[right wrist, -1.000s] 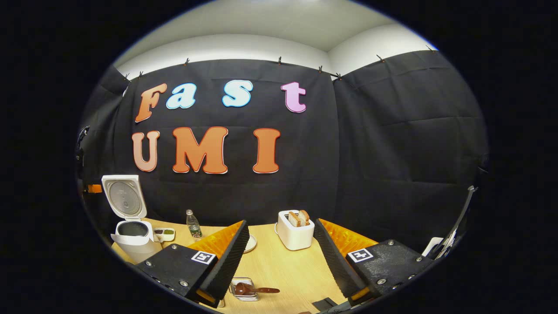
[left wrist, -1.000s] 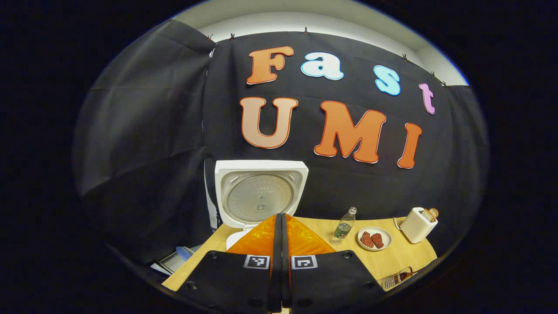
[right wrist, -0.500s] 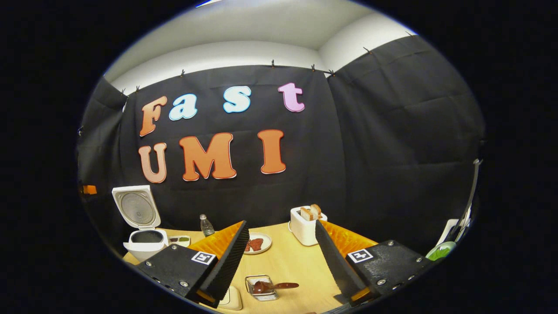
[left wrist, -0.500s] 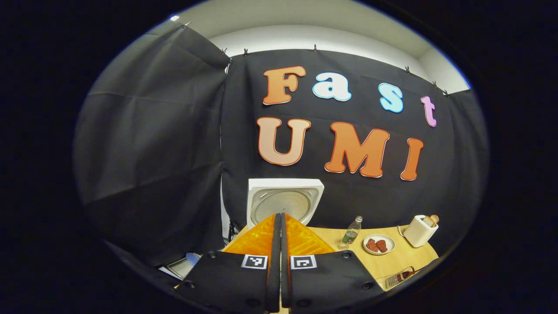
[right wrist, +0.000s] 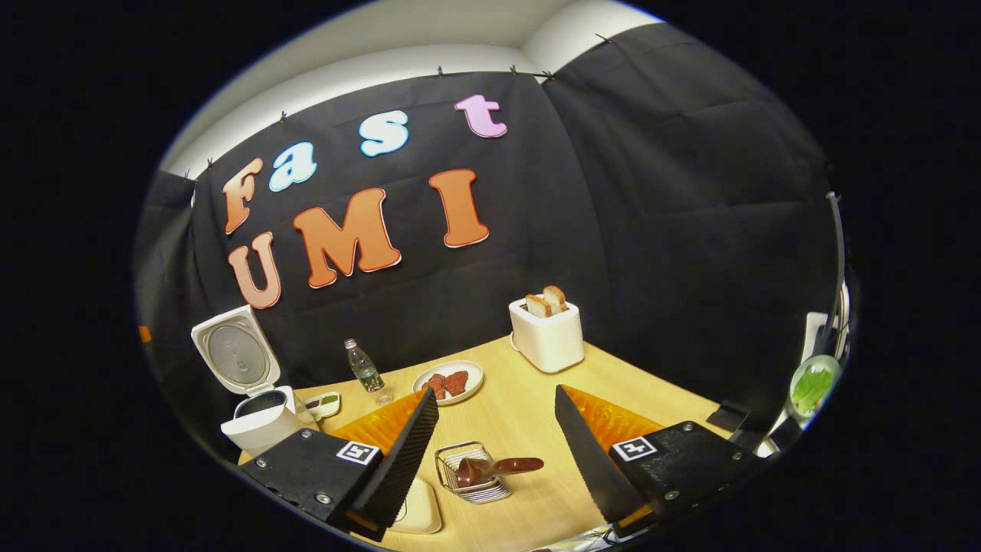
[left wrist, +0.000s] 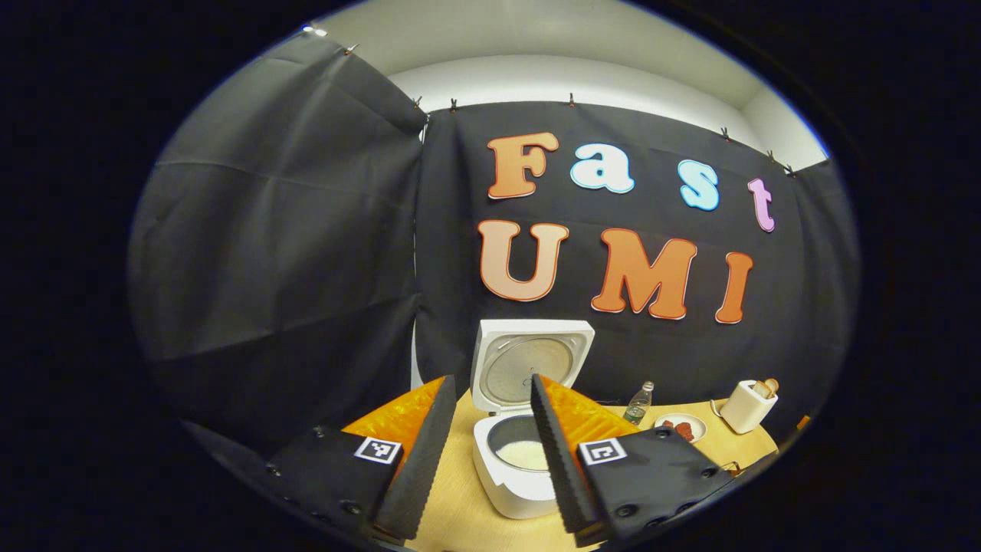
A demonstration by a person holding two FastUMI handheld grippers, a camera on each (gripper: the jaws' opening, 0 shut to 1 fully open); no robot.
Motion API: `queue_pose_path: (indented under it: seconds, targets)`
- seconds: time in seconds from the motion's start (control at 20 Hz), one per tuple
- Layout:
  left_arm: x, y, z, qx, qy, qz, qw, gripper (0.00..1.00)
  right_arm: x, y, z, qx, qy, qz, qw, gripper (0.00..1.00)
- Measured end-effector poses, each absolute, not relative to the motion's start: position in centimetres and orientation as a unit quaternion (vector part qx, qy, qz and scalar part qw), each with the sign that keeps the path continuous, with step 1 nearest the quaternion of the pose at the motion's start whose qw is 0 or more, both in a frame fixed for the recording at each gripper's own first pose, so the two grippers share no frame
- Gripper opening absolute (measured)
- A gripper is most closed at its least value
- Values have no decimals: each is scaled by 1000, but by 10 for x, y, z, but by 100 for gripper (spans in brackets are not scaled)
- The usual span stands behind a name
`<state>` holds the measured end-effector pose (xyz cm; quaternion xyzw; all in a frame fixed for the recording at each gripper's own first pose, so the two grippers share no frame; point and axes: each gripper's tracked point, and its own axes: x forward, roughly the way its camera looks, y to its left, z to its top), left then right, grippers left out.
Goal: Close the left gripper, press the button to open the rice cooker; take a wooden spoon from the chopstick holder with the right hand, scoop a spoonful of rice and pour it into the rice cooker, then put the wooden spoon back into the chopstick holder.
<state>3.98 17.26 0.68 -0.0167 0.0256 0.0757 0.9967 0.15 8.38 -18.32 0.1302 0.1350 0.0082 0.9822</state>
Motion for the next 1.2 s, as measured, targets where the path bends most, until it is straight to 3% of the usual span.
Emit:
queue_pose_path:
  seconds: [0.15,0.3,0.6,0.85,1.0,1.05,1.1,1.15,1.2]
  targets:
    - [33,182,4,-18,25,82,996,71,3,81,-221,165,157,-13,974,95]
    - [28,191,2,-12,22,90,996,96,-4,86,-249,199,176,-26,964,95]
    - [19,214,14,-1,-10,115,993,100,-9,90,-293,245,199,-52,947,95]
    - [18,221,1,21,10,106,994,100,-3,101,-302,281,201,-53,937,92]
    - [17,232,-9,23,23,112,993,100,7,111,-304,273,211,-49,937,67]
    - [16,236,-11,20,27,114,993,100,9,110,-307,273,215,-49,937,64]
    - [16,241,-15,14,30,117,993,100,9,112,-307,276,220,-45,934,43]
    - [16,244,-17,7,35,119,992,100,9,116,-304,286,219,-39,932,47]
    - [16,248,-20,1,39,122,992,99,8,121,-298,299,220,-28,928,41]
